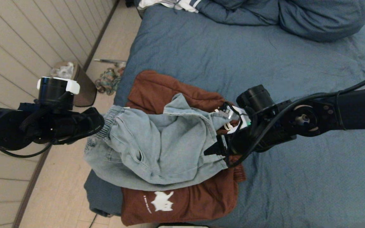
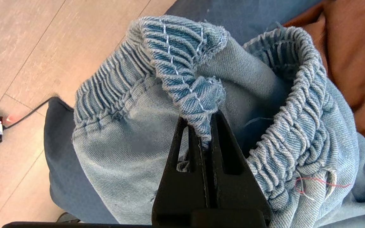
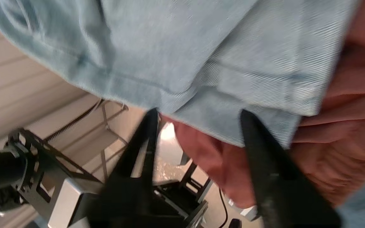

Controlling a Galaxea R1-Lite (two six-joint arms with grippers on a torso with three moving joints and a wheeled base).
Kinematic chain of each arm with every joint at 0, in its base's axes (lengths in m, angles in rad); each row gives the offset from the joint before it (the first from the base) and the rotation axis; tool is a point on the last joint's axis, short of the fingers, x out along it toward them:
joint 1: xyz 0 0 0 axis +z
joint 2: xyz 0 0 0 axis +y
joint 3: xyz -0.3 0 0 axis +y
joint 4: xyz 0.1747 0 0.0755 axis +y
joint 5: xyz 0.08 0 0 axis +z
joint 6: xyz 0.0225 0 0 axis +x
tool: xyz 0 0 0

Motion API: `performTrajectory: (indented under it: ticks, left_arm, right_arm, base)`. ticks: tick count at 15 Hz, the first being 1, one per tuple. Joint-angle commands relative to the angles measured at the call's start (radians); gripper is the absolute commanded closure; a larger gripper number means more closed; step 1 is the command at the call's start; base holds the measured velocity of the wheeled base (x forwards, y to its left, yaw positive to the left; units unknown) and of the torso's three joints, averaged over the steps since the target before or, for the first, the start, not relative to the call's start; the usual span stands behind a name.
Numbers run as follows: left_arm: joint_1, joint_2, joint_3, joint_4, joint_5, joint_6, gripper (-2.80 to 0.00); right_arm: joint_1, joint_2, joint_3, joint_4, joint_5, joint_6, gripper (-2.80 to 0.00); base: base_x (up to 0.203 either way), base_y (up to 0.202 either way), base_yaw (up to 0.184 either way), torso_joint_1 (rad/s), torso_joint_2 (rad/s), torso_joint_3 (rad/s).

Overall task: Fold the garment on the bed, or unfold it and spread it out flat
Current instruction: Unford the blue shorts

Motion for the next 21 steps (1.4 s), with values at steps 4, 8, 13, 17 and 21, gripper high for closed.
performTrajectory:
  ticks: [4, 8, 13, 17, 21]
  left_arm:
    - [-0.005, 0.000, 0.003, 0.000, 0.001, -0.006, 0.00]
    - [-0.005, -0.001, 0.004, 0.000, 0.001, -0.004, 0.00]
    - [-0.014, 0.002, 0.005, 0.002, 0.001, -0.003, 0.00]
    - [-0.022, 0.002, 0.010, 0.002, 0.001, -0.004, 0.00]
    - [-0.033, -0.001, 0.016, 0.000, 0.001, -0.004, 0.00]
  right_arm:
    - [0.033, 0.051, 0.020, -0.006, -0.003, -0.001, -2.80]
    - [0.012, 0.114, 0.012, -0.048, -0.075, -0.031, -2.80]
    - [-0.005, 0.127, 0.006, -0.049, -0.078, -0.043, -2.80]
    - [0.008, 0.169, 0.003, -0.049, -0.081, -0.042, 0.00]
    - [0.024, 0.195, -0.020, -0.049, -0.156, -0.033, 0.00]
  base:
    - [0.000, 0.000, 0.000, 0.000, 0.00, 0.000]
    - [0.000, 0.000, 0.000, 0.000, 0.00, 0.000]
    - [0.000, 0.000, 0.000, 0.000, 0.00, 0.000]
    - [0.000, 0.000, 0.000, 0.000, 0.00, 0.000]
    - [0.000, 0.000, 0.000, 0.000, 0.00, 0.000]
